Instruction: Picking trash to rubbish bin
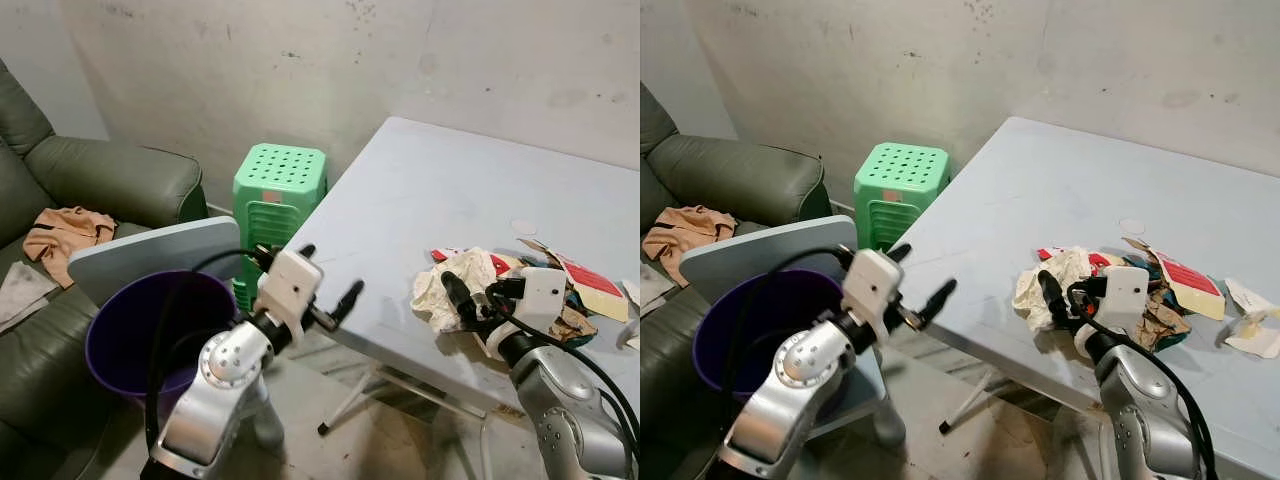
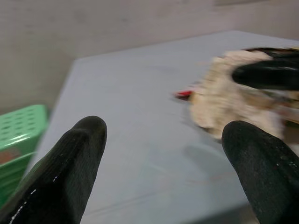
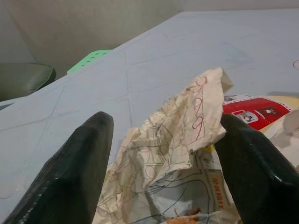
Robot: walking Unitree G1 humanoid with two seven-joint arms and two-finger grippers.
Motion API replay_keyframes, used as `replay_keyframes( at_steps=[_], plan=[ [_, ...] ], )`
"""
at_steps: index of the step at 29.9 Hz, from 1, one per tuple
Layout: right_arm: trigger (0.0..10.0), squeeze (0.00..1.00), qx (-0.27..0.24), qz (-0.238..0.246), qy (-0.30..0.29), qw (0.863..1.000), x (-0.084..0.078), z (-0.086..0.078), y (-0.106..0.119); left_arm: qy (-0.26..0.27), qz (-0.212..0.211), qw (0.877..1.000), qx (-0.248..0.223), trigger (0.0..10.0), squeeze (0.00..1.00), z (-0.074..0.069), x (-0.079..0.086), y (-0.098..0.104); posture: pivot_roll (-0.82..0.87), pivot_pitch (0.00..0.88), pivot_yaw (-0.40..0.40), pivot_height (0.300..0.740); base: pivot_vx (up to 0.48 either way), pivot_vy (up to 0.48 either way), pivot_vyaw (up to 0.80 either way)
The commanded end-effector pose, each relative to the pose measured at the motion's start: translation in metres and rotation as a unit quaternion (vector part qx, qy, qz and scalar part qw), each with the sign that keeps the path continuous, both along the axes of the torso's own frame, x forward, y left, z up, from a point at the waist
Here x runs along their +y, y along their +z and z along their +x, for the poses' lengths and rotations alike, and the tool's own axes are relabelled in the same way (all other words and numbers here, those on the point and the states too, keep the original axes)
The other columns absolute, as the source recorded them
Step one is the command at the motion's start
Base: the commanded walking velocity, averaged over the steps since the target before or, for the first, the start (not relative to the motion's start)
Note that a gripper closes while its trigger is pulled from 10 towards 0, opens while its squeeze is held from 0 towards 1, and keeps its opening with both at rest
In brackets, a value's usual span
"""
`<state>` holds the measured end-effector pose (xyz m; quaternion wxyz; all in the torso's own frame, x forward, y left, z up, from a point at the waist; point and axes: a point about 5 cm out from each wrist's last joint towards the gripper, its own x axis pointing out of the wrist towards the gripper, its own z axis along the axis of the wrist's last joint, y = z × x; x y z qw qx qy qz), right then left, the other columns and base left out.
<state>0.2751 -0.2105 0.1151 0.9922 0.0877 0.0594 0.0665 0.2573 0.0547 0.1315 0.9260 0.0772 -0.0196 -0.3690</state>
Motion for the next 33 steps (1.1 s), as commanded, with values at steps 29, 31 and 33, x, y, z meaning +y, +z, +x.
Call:
replay_keyframes(
  at_steps=[29,31,33],
  plan=[
    [0.0,0.0,-0.017,0.014,0.02,1.0,0.012,-0.008,0.001,-0.035,0.003,0.999,-0.026,10.0,0.0,-0.004,0.0,0.01,0.0,0.035,-0.017,0.74,0.0,0.0,0.0],
    [0.0,0.0,-0.032,0.02,0.025,0.999,0.015,-0.009,0.005,-0.032,0.002,0.999,-0.028,10.0,0.0,-0.002,0.002,0.011,0.0,0.031,-0.015,0.74,0.0,0.0,0.0],
    [0.0,0.0,-0.049,0.032,0.032,0.998,0.016,-0.009,0.01,-0.029,0.001,0.999,-0.03,10.0,0.0,-0.001,0.003,0.012,0.0,0.031,-0.014,0.74,0.0,0.0,0.0]
  ],
)
